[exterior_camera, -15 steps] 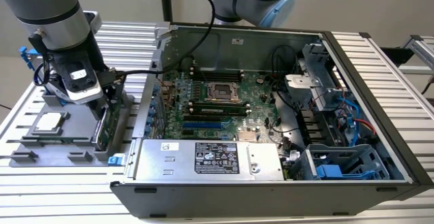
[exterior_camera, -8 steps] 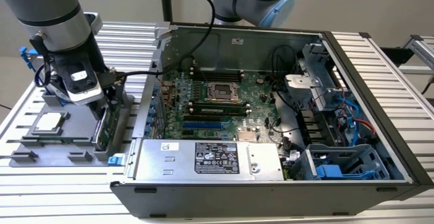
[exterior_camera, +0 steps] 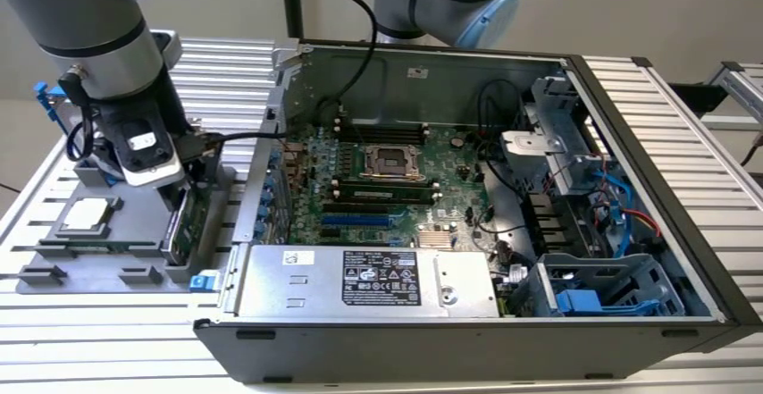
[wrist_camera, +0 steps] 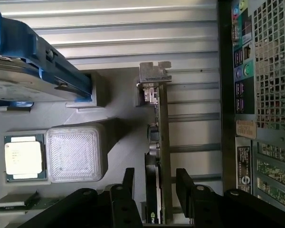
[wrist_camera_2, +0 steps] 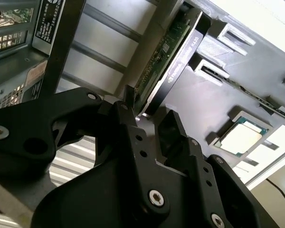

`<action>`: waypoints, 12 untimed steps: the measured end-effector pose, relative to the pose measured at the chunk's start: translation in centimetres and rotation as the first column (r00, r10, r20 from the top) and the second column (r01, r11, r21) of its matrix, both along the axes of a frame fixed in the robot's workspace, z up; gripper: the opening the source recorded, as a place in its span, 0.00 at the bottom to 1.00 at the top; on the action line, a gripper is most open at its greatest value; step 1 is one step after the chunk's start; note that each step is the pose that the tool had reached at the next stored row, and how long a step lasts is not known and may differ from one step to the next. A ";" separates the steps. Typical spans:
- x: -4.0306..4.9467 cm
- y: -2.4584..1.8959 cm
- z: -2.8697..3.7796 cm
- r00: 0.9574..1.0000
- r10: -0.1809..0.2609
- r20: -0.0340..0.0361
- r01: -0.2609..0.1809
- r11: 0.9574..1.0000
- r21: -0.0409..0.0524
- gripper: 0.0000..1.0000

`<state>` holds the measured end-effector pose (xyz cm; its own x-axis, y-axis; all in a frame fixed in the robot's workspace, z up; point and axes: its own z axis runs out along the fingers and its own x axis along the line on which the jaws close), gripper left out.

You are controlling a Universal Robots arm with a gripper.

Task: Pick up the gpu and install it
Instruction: 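Pick up the gpu and move the gpu toward the slot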

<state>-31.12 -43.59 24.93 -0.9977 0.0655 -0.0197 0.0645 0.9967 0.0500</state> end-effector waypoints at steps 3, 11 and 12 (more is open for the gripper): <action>0.00 0.00 -0.30 1.000 -0.002 0.000 0.002 1.000 0.000 1.00; 0.00 0.00 -1.07 1.000 -0.003 0.000 0.003 1.000 0.000 1.00; 0.00 0.00 -1.17 1.000 -0.002 0.000 0.002 1.000 0.000 1.00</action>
